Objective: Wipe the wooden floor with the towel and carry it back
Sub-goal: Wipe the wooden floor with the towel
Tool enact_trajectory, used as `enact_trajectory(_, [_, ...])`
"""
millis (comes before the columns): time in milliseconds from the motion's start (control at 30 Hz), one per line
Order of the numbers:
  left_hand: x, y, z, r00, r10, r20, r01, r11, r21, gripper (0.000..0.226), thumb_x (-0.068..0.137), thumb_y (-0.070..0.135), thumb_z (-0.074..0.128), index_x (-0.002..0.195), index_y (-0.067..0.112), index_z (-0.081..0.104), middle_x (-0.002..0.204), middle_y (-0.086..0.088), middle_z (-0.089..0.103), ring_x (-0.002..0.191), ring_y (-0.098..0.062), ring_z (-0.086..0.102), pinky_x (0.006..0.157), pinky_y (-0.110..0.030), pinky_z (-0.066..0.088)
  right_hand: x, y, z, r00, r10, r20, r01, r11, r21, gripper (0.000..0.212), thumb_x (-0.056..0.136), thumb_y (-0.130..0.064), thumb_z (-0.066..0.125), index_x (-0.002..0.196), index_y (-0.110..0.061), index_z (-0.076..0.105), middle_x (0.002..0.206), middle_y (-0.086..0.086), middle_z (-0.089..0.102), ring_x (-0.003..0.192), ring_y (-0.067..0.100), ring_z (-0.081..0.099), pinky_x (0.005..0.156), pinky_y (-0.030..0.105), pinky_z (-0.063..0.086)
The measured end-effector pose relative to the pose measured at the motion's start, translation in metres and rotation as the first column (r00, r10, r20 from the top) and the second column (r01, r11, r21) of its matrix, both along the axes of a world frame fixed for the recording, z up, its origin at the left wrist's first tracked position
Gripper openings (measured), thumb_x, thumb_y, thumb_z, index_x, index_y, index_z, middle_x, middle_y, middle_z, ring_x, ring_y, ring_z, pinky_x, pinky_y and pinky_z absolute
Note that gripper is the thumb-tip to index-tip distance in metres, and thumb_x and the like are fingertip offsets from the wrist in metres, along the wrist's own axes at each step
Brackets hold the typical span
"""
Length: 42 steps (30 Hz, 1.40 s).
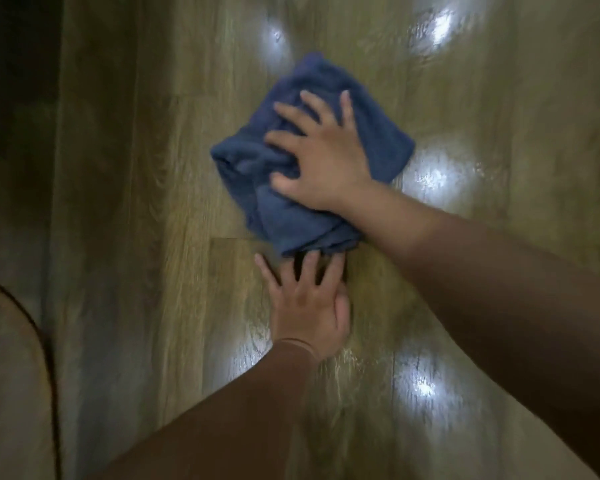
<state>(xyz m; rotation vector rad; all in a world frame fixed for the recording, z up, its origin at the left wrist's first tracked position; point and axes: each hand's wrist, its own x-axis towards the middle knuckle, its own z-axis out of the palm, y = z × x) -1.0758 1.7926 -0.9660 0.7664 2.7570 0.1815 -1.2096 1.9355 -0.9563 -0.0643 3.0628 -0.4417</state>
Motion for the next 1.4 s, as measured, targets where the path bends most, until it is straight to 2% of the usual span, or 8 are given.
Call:
enact_trajectory(233, [-0.001,0.001,-0.003,1.0,-0.017,0.024,0.017,1.0,0.006,0.053,0.089,0.034,0.04,0.139,0.022,0.053,0.153,-0.013,0.043,0.145,-0.041,0.023,0.11,-0.078,0.005,0.155,0.271,-0.066,0.575,-0.799,0.176,0.796,0.596,0.104,0.059,0.089,-0.07,0.048,0.134,-0.033,0.051,0.157,-0.006,0.035,0.148,0.028,0.026,0.115,0.068,0.015])
enact_trajectory(400, [-0.003,0.004,-0.001,0.998,-0.043,0.036,0.044,0.999,-0.029,0.056,0.088,0.035,0.037,0.14,0.022,0.052,0.153,-0.015,0.042,0.145,-0.043,0.025,0.109,-0.08,0.006,0.134,0.173,-0.003,0.223,-0.973,0.063,0.968,0.229,0.102,0.101,0.067,-0.081,0.017,0.155,-0.034,0.031,0.168,-0.003,0.014,0.154,0.04,0.003,0.117,0.07,-0.001])
enact_trajectory(633, [-0.002,-0.003,-0.011,0.999,-0.026,-0.031,0.026,0.999,0.02,0.054,0.071,0.035,0.043,0.113,0.012,0.068,0.13,-0.028,0.055,0.126,-0.045,0.041,0.105,-0.081,0.014,0.0,-0.045,-0.001,0.937,-0.324,0.132,0.316,0.946,0.074,0.087,0.074,-0.084,0.045,0.151,-0.046,0.031,0.168,-0.006,0.012,0.153,0.041,-0.006,0.112,0.071,-0.01])
enact_trajectory(767, [-0.001,0.0,-0.012,0.995,0.029,-0.097,-0.019,0.994,0.105,0.052,0.077,0.033,0.045,0.12,0.017,0.069,0.136,-0.026,0.054,0.132,-0.043,0.042,0.108,-0.079,0.013,0.008,0.025,-0.012,0.89,-0.454,0.042,0.456,0.888,-0.062,0.065,0.085,-0.064,0.051,0.144,-0.039,0.044,0.164,-0.011,0.024,0.155,0.025,0.005,0.119,0.062,-0.007])
enact_trajectory(1000, [-0.001,0.003,-0.014,0.993,0.051,-0.109,-0.035,0.989,0.146,0.051,0.081,0.032,0.045,0.123,0.017,0.069,0.141,-0.024,0.053,0.138,-0.045,0.039,0.11,-0.077,0.007,0.179,0.298,0.013,0.337,-0.926,0.173,0.922,0.361,0.137,0.087,0.08,-0.065,0.027,0.157,-0.024,0.028,0.168,0.002,0.015,0.154,0.033,0.006,0.118,0.069,0.001])
enact_trajectory(1133, [0.0,0.005,-0.014,0.995,0.031,-0.091,-0.022,0.995,0.095,0.053,0.082,0.033,0.042,0.126,0.017,0.067,0.144,-0.025,0.049,0.139,-0.045,0.036,0.11,-0.077,0.006,0.13,0.288,0.018,0.28,-0.935,0.217,0.941,0.312,0.13,0.073,0.096,-0.062,0.036,0.157,-0.024,0.025,0.168,0.003,0.011,0.153,0.038,0.001,0.117,0.069,-0.003])
enact_trajectory(1267, [0.0,0.004,-0.017,0.994,0.042,-0.099,-0.032,0.995,0.097,0.053,0.082,0.033,0.041,0.124,0.017,0.069,0.142,-0.026,0.051,0.138,-0.046,0.038,0.11,-0.078,0.009,0.018,0.159,0.004,0.649,-0.741,0.172,0.732,0.67,0.122,0.081,0.084,-0.082,0.035,0.155,-0.047,0.018,0.169,-0.01,0.002,0.151,0.047,-0.008,0.115,0.072,-0.006])
enact_trajectory(1400, [-0.003,0.0,-0.023,0.977,0.025,-0.212,0.009,0.988,0.156,0.052,0.075,0.032,0.042,0.119,0.009,0.058,0.128,-0.029,0.058,0.126,-0.042,0.041,0.097,-0.087,0.019,-0.03,-0.016,0.002,0.977,-0.117,0.179,0.107,0.992,0.066,0.077,0.086,-0.077,0.039,0.155,-0.048,0.022,0.169,-0.009,0.006,0.151,0.048,-0.01,0.111,0.075,-0.01])
